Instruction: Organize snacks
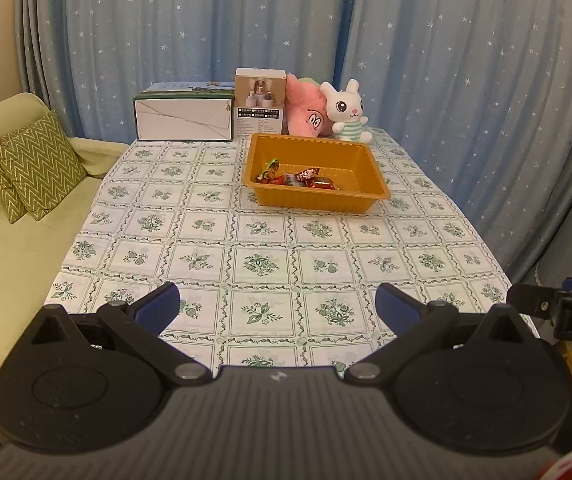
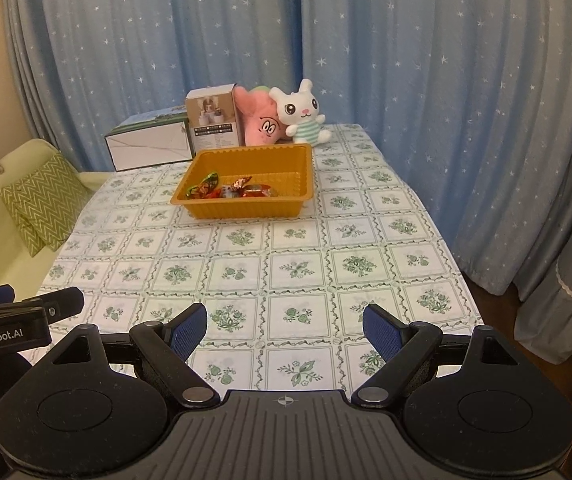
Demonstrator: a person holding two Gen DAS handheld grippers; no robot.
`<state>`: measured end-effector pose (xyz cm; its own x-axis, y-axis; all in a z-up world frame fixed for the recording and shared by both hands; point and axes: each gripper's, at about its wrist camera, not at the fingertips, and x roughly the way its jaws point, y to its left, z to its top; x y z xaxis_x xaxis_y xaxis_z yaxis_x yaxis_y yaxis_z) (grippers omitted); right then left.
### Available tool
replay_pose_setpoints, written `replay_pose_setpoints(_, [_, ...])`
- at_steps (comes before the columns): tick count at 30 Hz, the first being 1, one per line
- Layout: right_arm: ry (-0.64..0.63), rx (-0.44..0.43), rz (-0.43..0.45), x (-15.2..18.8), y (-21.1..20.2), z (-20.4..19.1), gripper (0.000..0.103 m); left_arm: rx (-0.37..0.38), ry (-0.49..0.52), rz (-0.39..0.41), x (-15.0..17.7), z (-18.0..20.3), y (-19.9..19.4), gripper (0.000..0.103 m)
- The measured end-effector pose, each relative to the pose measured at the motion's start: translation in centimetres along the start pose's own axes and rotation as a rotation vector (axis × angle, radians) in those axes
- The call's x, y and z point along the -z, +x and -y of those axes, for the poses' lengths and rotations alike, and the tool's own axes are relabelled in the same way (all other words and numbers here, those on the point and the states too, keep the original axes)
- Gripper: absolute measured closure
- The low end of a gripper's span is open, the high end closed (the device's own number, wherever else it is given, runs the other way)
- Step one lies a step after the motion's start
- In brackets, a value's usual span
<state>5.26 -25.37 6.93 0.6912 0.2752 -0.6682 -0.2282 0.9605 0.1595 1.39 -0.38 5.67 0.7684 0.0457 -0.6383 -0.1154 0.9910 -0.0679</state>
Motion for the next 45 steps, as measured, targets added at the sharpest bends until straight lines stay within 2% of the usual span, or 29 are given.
replay_pose_setpoints(45, [-0.011, -0.012, -0.003, 0.02, 0.70, -0.63, 0.018, 0.014, 0.008, -0.009, 0.38, 0.24, 0.08, 0.000])
